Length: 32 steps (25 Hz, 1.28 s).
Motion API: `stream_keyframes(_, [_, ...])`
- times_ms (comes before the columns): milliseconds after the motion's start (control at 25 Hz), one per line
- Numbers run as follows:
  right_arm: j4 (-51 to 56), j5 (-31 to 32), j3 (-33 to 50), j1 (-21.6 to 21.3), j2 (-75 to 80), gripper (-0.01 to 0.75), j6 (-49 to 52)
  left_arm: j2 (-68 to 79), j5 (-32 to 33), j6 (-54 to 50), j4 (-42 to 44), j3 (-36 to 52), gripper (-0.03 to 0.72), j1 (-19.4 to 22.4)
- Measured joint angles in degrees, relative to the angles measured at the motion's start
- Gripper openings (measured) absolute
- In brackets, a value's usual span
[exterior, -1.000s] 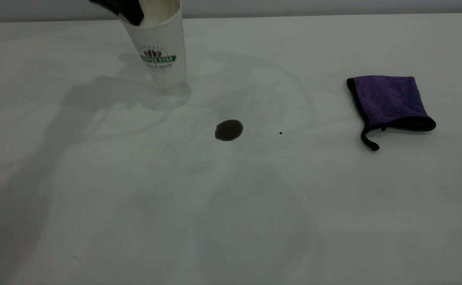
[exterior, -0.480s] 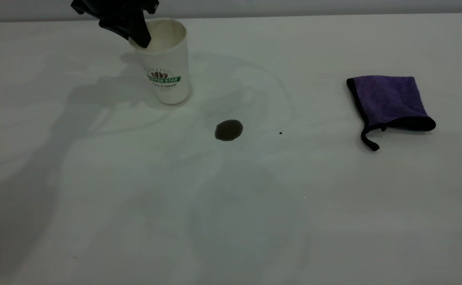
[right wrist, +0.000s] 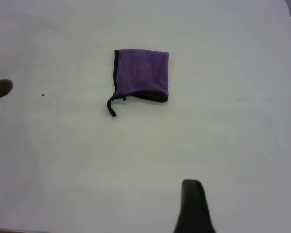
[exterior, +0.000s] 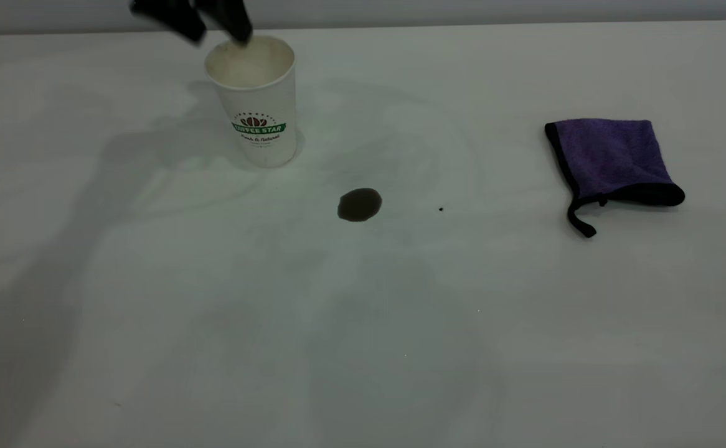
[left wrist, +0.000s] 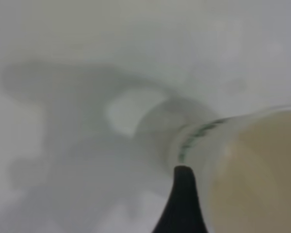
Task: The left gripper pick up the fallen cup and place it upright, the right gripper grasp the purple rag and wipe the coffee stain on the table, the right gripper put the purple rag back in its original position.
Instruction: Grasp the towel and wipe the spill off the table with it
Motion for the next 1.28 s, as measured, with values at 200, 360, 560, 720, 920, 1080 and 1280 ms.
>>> stream_keyframes(200, [0.00, 0.00, 0.00, 0.00, 0.00, 0.582, 0.00, -11.62, 10.11, -0.11, 0.81, 0.00, 0.673, 2.06])
stream_keyframes(360, [0.00, 0.00, 0.00, 0.00, 0.00, 0.582, 0.00, -20.66, 20.89, -0.11, 1.16, 0.00, 0.579, 4.81])
stream_keyframes(560, [0.00, 0.00, 0.00, 0.00, 0.00, 0.582, 0.00, -29.66, 29.40, -0.13, 1.31, -0.10, 0.455, 8.05])
stream_keyframes(720, [0.00, 0.00, 0.00, 0.00, 0.00, 0.582, 0.00, -34.74, 29.40, -1.86, 3.08, 0.65, 0.382, 10.54])
stream_keyframes(920, [0.00, 0.00, 0.00, 0.00, 0.00, 0.582, 0.00, -44.26, 29.40, -8.55, 10.30, 10.27, 0.315, 11.08])
stream_keyframes(1080, [0.00, 0.00, 0.00, 0.00, 0.00, 0.582, 0.00, -53.67, 29.40, -11.58, 14.48, 22.78, 0.274, 11.08])
stream_keyframes(1280, [0.00, 0.00, 0.00, 0.00, 0.00, 0.582, 0.00, -64.60, 29.40, -11.92, 15.83, 34.70, 0.243, 11.08])
